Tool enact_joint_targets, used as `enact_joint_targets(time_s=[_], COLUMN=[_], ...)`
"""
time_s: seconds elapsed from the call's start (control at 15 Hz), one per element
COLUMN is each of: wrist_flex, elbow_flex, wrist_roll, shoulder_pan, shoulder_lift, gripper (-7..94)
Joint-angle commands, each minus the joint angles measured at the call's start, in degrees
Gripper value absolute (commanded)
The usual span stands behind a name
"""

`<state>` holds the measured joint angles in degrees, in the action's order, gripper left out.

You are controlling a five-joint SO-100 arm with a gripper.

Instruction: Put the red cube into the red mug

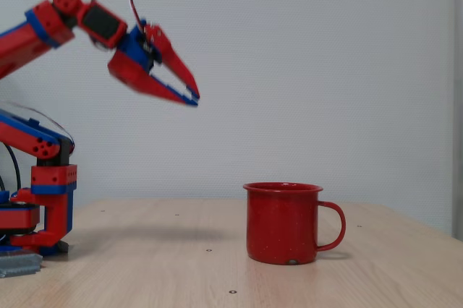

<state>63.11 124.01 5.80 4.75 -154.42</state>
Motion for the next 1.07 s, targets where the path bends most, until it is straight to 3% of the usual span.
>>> enact_joint_targets(time_s=[0.0,0.33,1.0], wrist_flex=[-4.5,-14.2,-9.9], elbow_flex=[9.1,43.6,57.1], wrist_roll=[-0.5,2.5,0.8], shoulder_pan=[0.0,-0.1,1.3], shoulder_lift=[-6.2,-19.6,-36.6], gripper=[0,0,0])
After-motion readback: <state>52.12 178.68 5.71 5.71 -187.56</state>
